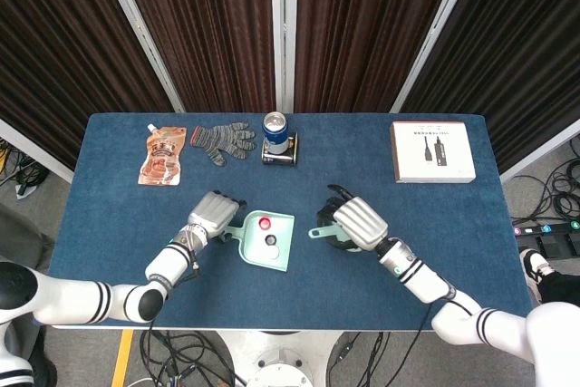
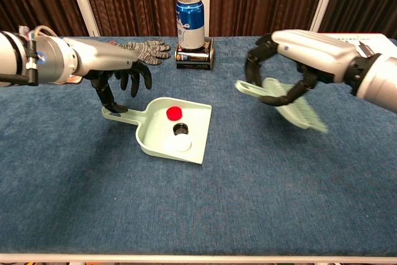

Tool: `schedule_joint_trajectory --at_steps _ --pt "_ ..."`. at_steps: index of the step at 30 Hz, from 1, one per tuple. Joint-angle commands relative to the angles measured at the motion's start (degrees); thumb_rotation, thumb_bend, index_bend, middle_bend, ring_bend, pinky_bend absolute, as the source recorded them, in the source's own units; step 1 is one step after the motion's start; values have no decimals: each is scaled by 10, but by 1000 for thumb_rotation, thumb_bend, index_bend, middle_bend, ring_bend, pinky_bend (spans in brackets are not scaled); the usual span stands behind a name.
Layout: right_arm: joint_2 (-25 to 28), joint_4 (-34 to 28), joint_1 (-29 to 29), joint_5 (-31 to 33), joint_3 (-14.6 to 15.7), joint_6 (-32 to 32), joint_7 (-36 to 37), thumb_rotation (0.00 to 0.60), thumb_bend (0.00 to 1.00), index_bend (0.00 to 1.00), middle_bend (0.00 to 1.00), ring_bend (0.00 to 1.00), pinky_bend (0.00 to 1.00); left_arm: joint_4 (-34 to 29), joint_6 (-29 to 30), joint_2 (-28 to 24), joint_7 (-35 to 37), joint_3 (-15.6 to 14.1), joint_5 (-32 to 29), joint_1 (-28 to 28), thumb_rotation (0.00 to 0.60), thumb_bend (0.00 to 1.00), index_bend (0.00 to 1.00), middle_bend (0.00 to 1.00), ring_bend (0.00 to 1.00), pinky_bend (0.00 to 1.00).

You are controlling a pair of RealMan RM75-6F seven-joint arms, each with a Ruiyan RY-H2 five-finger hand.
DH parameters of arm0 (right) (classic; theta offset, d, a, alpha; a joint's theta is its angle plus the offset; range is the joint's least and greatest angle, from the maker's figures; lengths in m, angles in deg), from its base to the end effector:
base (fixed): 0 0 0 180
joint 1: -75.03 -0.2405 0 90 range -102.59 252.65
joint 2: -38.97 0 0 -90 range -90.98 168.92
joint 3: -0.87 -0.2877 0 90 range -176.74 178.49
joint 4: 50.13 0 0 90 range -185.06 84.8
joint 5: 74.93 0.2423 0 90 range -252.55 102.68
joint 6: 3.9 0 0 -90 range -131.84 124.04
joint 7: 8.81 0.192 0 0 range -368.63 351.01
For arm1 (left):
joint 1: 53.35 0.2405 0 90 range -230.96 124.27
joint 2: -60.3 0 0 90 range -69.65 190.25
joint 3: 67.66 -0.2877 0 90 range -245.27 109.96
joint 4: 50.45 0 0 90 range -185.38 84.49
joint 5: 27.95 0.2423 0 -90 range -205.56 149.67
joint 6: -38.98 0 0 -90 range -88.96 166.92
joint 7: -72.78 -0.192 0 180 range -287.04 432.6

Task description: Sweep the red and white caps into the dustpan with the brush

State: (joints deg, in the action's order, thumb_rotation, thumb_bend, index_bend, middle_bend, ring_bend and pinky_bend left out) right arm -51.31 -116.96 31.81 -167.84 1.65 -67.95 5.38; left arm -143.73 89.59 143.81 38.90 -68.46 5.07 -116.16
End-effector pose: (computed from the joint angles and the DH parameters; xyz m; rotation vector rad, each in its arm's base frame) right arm -0.1810 -0.4010 -0.0673 2.0953 -0.8394 1.1891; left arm -0.1294 0.4176 -0.0847 -2.0674 -0.9466 -0.5397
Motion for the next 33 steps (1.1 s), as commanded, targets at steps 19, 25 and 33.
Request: schedule_joint_trajectory --at_steps 19,25,33 --pt "132 -123 91 94 15 25 -155 600 284 11 193 19 39 62 225 -99 278 -21 267 267 600 119 237 324 286 241" --pt "200 -151 178 107 19 -83 -113 600 285 53 240 52 64 82 295 -111 306 -36 305 347 600 118 242 324 286 229" --pt "244 -186 293 93 36 -219 -76 600 282 55 230 45 66 78 372 -133 329 -53 346 445 600 114 242 324 282 214"
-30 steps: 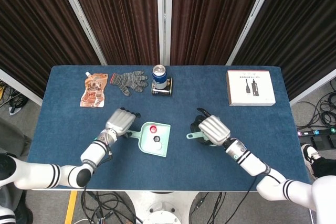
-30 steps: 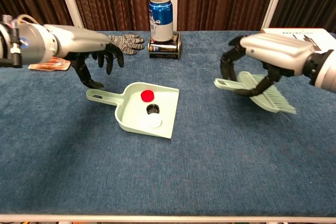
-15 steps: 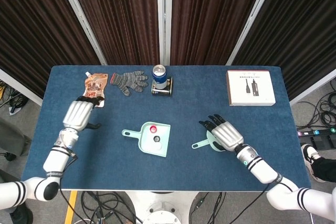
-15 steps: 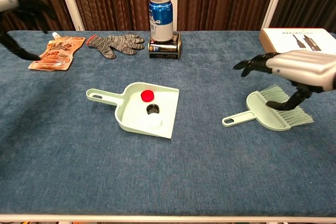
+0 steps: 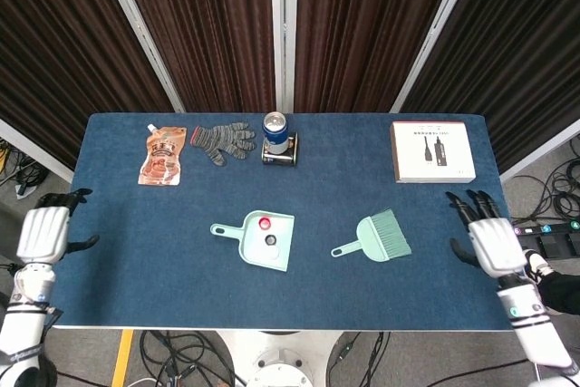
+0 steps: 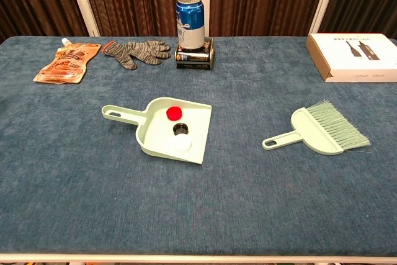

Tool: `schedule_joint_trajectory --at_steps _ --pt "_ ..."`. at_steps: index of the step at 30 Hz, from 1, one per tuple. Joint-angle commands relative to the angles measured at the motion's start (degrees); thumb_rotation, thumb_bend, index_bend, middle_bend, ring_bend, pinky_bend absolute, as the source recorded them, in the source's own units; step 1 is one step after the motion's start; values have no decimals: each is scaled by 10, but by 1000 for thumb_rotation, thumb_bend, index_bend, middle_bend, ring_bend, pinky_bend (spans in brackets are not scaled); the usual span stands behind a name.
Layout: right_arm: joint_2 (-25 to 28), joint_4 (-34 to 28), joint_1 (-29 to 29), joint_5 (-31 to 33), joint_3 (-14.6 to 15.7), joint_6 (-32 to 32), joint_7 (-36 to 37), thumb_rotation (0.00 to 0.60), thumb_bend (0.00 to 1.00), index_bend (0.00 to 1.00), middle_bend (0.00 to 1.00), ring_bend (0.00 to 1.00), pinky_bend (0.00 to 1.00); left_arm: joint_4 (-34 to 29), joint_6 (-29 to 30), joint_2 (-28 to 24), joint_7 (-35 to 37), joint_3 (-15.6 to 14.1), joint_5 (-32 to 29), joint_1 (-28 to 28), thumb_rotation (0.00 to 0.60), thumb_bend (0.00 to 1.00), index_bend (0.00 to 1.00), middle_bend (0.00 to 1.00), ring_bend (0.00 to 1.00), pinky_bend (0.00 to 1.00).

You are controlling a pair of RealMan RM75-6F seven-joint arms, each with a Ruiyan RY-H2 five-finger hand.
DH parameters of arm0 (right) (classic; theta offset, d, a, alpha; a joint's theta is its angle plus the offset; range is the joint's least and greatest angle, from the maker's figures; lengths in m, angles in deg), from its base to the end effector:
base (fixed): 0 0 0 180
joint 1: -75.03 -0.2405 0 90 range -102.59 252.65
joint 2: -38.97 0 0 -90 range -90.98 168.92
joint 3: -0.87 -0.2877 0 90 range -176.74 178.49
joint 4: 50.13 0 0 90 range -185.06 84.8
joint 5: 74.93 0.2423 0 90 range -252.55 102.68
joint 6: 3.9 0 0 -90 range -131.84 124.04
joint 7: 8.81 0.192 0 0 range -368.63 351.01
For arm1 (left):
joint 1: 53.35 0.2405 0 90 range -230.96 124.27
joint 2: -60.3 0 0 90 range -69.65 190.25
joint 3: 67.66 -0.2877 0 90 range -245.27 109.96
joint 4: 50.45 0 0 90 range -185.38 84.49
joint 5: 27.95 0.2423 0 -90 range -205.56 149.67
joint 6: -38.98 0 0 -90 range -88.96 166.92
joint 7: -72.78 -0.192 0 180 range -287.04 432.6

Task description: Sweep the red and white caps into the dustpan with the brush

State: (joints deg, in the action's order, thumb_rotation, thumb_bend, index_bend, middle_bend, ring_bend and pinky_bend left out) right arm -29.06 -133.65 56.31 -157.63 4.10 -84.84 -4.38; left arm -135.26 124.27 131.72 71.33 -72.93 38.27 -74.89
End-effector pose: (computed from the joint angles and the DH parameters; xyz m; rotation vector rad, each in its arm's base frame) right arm -0.3439 -0.2988 0.1106 1.5612 -0.8798 0.9277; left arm -0.3650 0.3068 0.1129 -1.3433 -0.9149 -0.8309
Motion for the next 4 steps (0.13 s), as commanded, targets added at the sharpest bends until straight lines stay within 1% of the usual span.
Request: schedule_joint_trajectory --at_steps 1,4 --pt "21 -20 58 -12 14 -60 21 600 281 59 231 45 66 -12 33 -15 3 -9 19 41 600 114 242 324 278 212" --pt "14 -20 86 -20 15 -91 22 600 281 74 235 45 66 -23 57 -15 1 -11 38 67 600 114 245 324 266 207"
